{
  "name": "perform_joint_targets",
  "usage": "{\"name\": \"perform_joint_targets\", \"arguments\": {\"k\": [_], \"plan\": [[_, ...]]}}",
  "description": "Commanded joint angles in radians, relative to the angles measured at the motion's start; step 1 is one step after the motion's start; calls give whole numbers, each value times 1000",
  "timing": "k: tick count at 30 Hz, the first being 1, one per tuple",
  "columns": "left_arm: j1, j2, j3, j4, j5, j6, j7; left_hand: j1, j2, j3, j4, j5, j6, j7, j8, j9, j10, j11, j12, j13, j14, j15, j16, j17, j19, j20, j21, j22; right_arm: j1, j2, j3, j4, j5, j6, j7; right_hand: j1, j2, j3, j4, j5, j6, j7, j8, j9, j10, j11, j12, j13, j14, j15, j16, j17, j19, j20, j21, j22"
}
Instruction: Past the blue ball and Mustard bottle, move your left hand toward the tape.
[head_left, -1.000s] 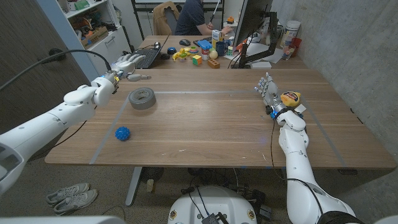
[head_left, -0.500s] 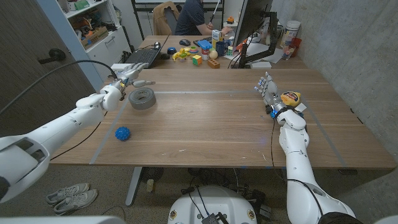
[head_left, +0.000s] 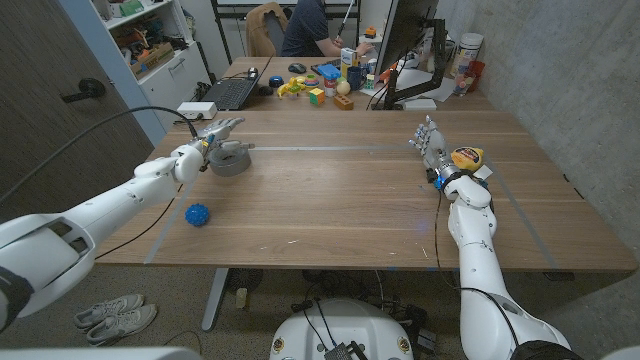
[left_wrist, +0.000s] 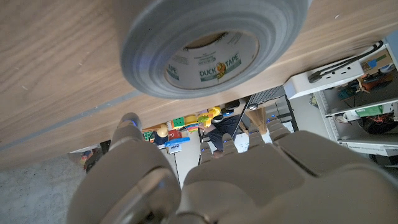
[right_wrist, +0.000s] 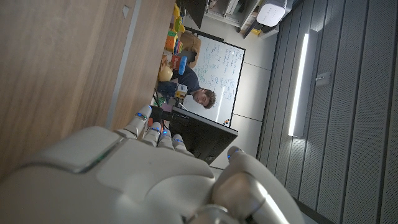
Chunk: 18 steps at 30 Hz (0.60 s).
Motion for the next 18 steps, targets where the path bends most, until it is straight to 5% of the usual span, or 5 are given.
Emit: {"name": "perform_joint_targets", "arguments": {"k": [1,18], "plan": [[15,49,24,-77,-34,91,-152,8,5,-3,4,4,-153,-4,-7,5,-262,11,-5,4,-132,16,-6,5,-15,5,-4,1,17,1,-4,32,-4,12,-2,2,108,-5,0,5,4,-2,5,2,4,-2,-1,3,-119,8,-1,1,-207,-61,-2,3],[29,42,10,-67,-29,78,-74,5,15,-15,16,-4,-204,-4,-18,7,-299,23,-7,13,-161,19,-7,11,-57,5,-6,2,26,-2,-4,45,-5,10,-1,2,107,-8,0,5,6,-2,5,2,6,-2,-1,3,-116,9,-3,1,-207,-59,-8,4]]}}
